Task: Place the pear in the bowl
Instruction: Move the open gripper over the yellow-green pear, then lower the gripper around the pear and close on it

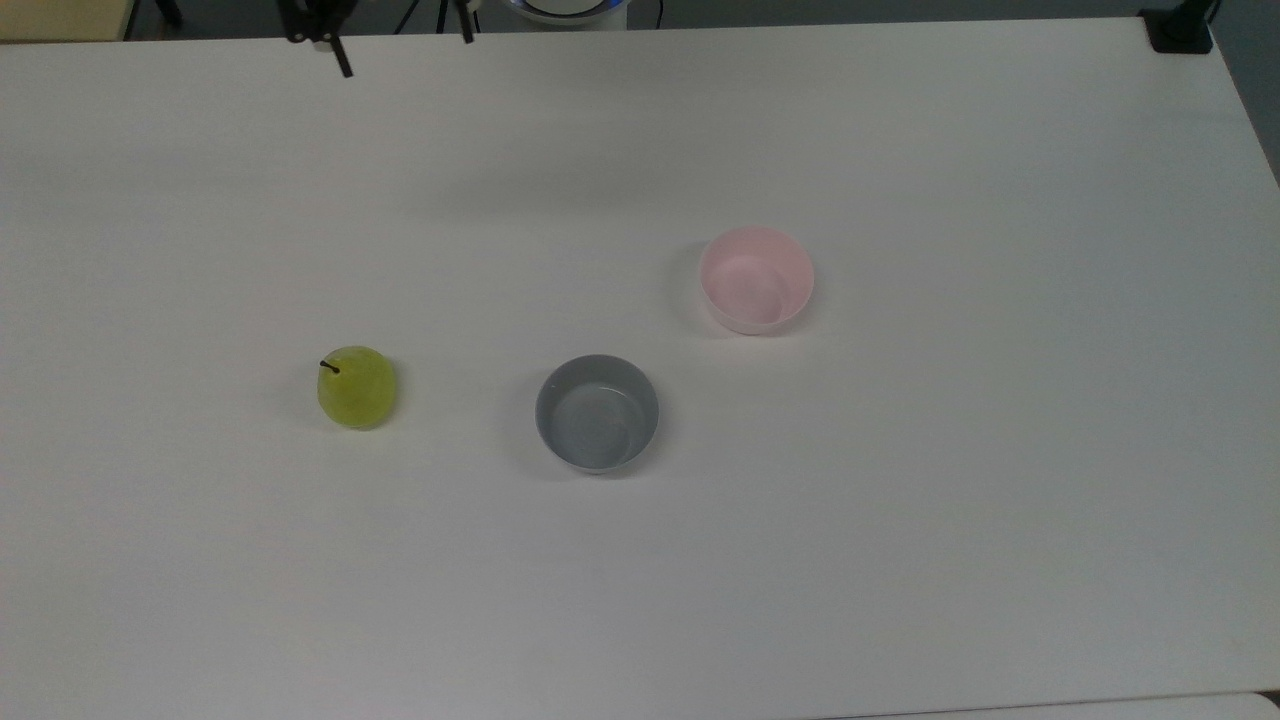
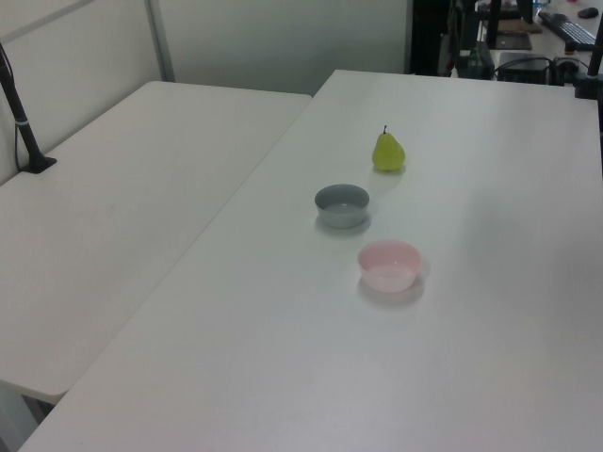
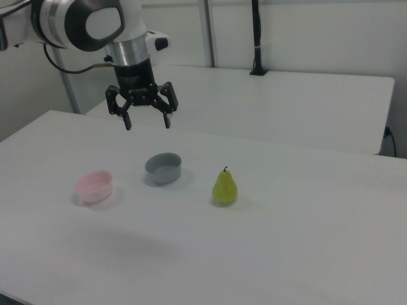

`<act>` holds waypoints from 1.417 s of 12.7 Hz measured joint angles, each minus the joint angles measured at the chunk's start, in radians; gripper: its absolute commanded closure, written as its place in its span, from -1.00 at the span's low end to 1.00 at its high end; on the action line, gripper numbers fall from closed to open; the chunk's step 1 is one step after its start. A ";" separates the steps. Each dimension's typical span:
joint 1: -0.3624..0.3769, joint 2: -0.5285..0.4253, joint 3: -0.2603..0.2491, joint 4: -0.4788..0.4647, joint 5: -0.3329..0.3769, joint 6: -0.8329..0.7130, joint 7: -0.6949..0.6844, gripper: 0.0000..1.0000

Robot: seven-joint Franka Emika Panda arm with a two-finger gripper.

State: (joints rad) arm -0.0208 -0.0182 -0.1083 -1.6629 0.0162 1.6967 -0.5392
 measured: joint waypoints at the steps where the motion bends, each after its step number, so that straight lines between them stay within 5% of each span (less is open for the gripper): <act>1: -0.008 0.012 -0.001 0.004 -0.021 0.003 -0.029 -1.00; 6: -0.016 0.120 -0.043 0.041 -0.031 0.162 -0.021 -1.00; 13: -0.016 0.324 -0.064 0.141 -0.031 0.227 0.282 -1.00; 18: -0.016 0.454 -0.064 0.168 -0.031 0.328 0.372 -1.00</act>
State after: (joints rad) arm -0.0371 0.4359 -0.1727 -1.4949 -0.0149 2.0244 -0.1677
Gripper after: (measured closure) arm 0.000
